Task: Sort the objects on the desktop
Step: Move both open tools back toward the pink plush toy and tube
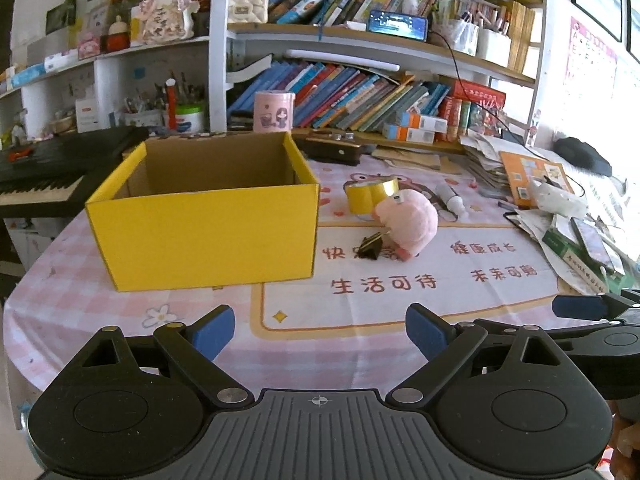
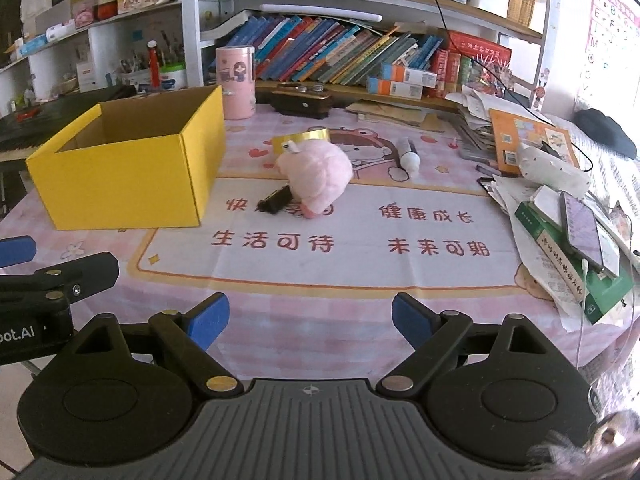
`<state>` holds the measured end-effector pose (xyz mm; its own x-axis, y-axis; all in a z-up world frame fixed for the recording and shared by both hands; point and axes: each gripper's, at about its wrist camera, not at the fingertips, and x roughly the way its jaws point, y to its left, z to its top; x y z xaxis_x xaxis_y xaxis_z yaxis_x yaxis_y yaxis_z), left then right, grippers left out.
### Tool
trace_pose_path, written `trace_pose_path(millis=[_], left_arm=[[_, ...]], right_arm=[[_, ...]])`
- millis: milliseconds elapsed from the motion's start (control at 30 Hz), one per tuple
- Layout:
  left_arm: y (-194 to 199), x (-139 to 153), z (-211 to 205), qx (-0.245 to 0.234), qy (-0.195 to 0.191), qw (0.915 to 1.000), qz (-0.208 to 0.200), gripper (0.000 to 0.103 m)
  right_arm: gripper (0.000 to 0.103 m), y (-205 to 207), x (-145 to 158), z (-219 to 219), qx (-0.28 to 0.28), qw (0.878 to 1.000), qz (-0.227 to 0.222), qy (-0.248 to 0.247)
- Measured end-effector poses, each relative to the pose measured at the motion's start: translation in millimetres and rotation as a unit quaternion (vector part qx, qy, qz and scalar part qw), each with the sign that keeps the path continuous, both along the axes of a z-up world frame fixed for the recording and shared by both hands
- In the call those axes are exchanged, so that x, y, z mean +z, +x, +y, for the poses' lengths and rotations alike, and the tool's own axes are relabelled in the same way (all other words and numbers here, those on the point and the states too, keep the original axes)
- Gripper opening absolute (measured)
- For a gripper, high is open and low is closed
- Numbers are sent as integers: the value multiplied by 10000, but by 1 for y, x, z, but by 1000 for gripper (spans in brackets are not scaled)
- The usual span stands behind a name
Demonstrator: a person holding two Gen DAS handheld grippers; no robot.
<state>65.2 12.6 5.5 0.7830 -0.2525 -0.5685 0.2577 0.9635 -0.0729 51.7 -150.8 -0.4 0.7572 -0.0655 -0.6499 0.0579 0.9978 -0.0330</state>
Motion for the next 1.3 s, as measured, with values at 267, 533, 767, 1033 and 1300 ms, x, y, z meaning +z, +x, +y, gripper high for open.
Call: trace_pose_path(millis=[267,533,767,1033,1300], left_arm=[[15,-4,-25,-153,20,9998,90,95],[34,-8,-56,-297,66,9993,206,95],[53,-10,-84,-311,116,9991,264,95],[78,-11,-111,-108,201,9993,297,95],[98,-15,-136,152,265,9988,381,95]], right_arm=[[88,11,-2,-22,-140,9999,84,-2],[88,25,-7,-51,-310,9993,195,33],[88,46,-9,-80,-339,9990,279,69],[88,80,-10,-109,-158,9994,279,142],[88,107,-14,-137,-10,9992,352,207]])
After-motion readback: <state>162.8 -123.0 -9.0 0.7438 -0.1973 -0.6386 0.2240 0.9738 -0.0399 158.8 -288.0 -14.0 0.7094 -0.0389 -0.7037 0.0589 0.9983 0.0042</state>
